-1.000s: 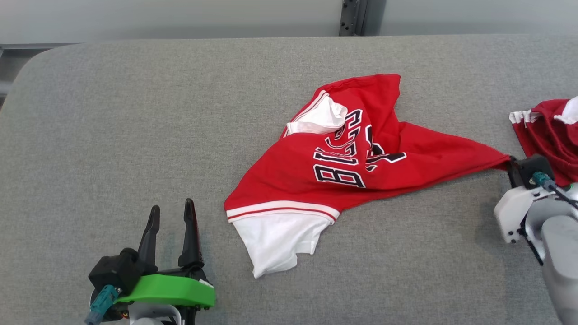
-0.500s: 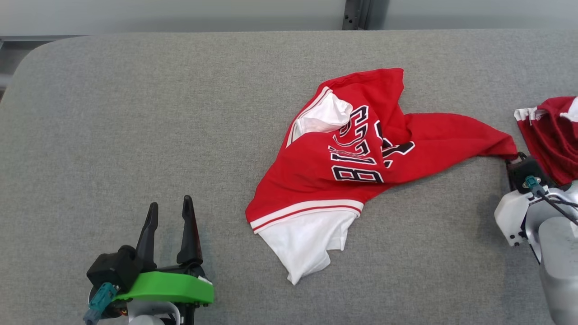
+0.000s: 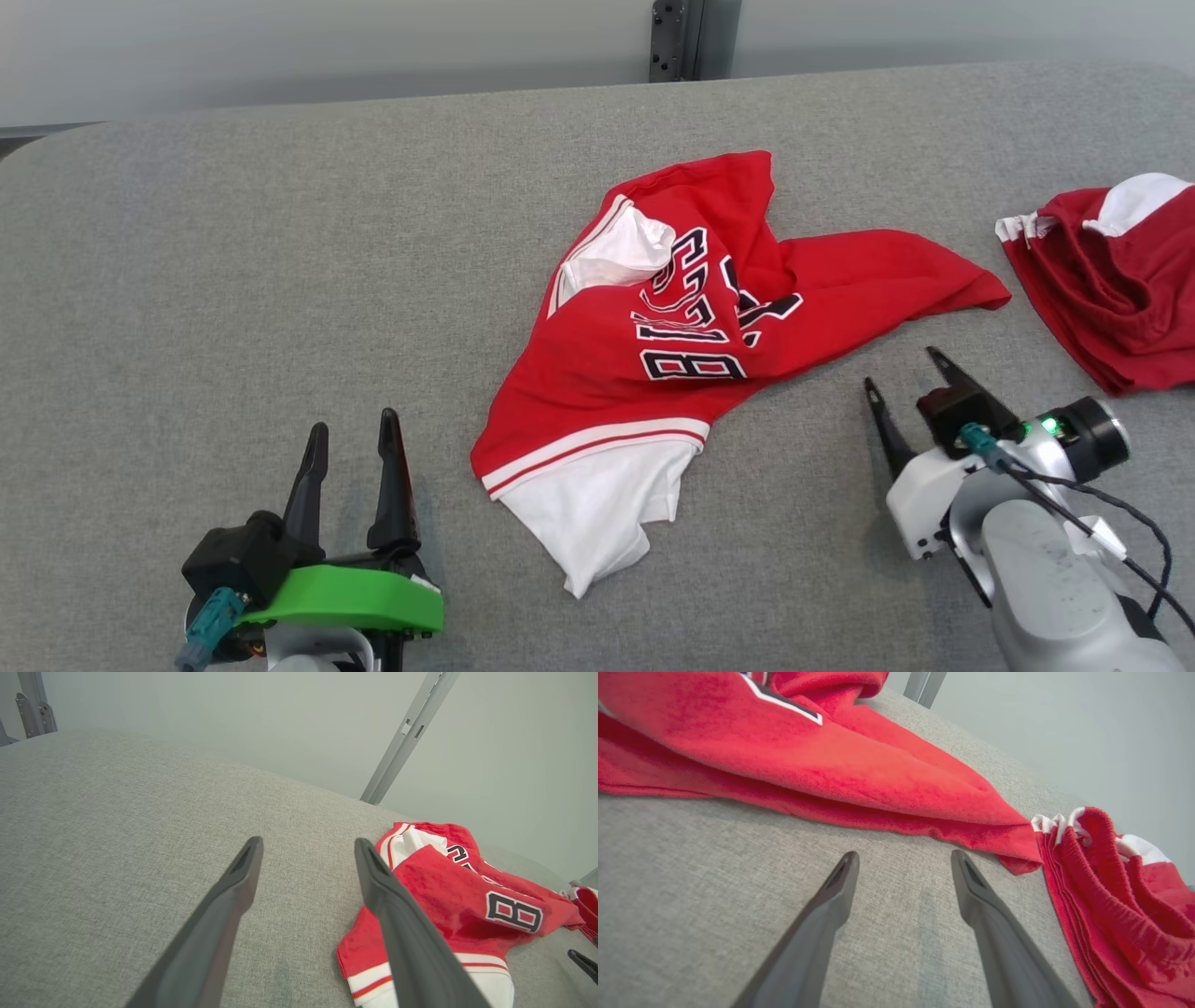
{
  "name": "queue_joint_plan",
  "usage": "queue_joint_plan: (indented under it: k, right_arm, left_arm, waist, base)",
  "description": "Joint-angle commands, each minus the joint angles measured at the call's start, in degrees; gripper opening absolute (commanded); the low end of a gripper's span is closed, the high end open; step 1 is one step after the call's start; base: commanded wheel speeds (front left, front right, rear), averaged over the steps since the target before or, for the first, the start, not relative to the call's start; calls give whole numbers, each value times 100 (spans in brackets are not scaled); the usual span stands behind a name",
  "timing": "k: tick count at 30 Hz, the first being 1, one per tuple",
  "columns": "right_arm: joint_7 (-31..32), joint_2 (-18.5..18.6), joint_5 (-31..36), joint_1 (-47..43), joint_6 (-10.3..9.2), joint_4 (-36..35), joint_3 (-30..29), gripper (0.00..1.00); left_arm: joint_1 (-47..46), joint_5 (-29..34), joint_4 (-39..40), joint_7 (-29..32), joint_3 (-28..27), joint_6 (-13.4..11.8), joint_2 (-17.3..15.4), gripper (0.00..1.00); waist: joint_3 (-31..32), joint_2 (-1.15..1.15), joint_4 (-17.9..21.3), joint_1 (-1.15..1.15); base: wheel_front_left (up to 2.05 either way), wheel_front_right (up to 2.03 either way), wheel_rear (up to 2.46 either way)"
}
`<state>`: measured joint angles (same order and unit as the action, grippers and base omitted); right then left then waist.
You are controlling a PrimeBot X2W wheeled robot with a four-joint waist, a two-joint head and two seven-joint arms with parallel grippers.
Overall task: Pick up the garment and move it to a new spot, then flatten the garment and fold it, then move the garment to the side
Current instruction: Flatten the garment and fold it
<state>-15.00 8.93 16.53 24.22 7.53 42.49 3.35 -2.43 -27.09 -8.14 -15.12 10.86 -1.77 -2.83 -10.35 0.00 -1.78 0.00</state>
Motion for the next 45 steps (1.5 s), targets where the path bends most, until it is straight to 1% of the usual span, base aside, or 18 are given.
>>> queue_joint_plan:
  k: [1, 4, 6, 10, 16, 17, 18, 19, 20, 22, 24, 28, 37, 41, 45]
  right_arm:
    - [-22, 5, -124, -56, -8, 10, 191, 100]
    - [-23, 104, -282, 59, -8, 133, 611, 100]
    - [-23, 193, -251, 182, -8, 246, 764, 100]
    - [-20, 343, -39, 405, -8, 536, 924, 100]
    - [-17, 379, 137, 746, -6, 1017, 957, 100]
    - [-12, 381, 152, 791, -5, 1084, 959, 78]
    - [-11, 381, 156, 831, -5, 1134, 959, 38]
    - [-11, 387, 175, 866, -5, 1199, 960, 26]
    - [-10, 396, 181, 901, -5, 1260, 959, 0]
    - [-7, 410, 180, 967, -5, 1308, 951, 0]
    - [-12, 383, 170, 971, -5, 1211, 971, 0]
    - [-14, 340, 27, 685, -5, 869, 1114, 0]
    - [-15, 220, -420, -167, -5, -106, 1771, 0]
    - [-15, 122, -576, -334, -5, -334, 1906, 0]
    - [-15, 14, -709, -384, -5, -463, 1899, 0]
  left_arm:
    - [9, 78, -17, -1, 7, 4, -13, 100]
    - [-28, 85, -22, -2, 29, 15, -13, 100]
    - [-32, 77, -17, -1, 28, 7, -13, 100]
    - [-36, 59, -12, -1, 47, 20, -13, 100]
    - [-47, 30, 7, -1, 64, 10, -13, 100]
    - [-43, 28, 11, -1, 65, 5, -13, 100]
    - [-39, 26, 14, -1, 66, 3, -13, 100]
    - [-33, 23, 15, -1, 66, 0, -13, 100]
    - [-24, 21, 17, -1, 67, -3, -13, 100]
    - [0, 14, 18, -1, 63, -14, -13, 100]
    - [22, 10, 24, -1, 60, -27, -13, 100]
    - [74, -1, 35, -1, 56, -35, -13, 100]
    - [145, 20, 63, -1, 11, -46, -13, 100]
    - [136, 38, 57, -1, -1, -42, -13, 100]
    - [121, 47, 34, -1, -9, -34, -13, 100]
  waist:
    - [13, 0, -13, 0]
    - [4, 0, -120, 0]
    - [-16, 0, -201, 0]
    - [-66, 0, -373, 0]
    - [-123, 0, -565, 0]
    - [-126, 0, -581, 0]
    - [-126, 0, -592, 0]
    - [-124, 0, -602, 0]
    - [-119, 0, -607, 0]
    - [-104, 0, -604, 0]
    - [-81, 0, -586, 0]
    - [-28, 0, -515, 0]
    - [72, 0, -224, 0]
    - [94, 0, -140, 0]
    - [123, 0, -83, 0]
  base:
    - [0, 0, 0]
    - [0, 0, 0]
    - [0, 0, 0]
    - [0, 0, 0]
    - [0, 0, 0]
    - [0, 0, 0]
    - [0, 0, 0]
    - [0, 0, 0]
    - [0, 0, 0]
    - [0, 0, 0]
    - [0, 0, 0]
    - [0, 0, 0]
    - [0, 0, 0]
    - [0, 0, 0]
    - [0, 0, 0]
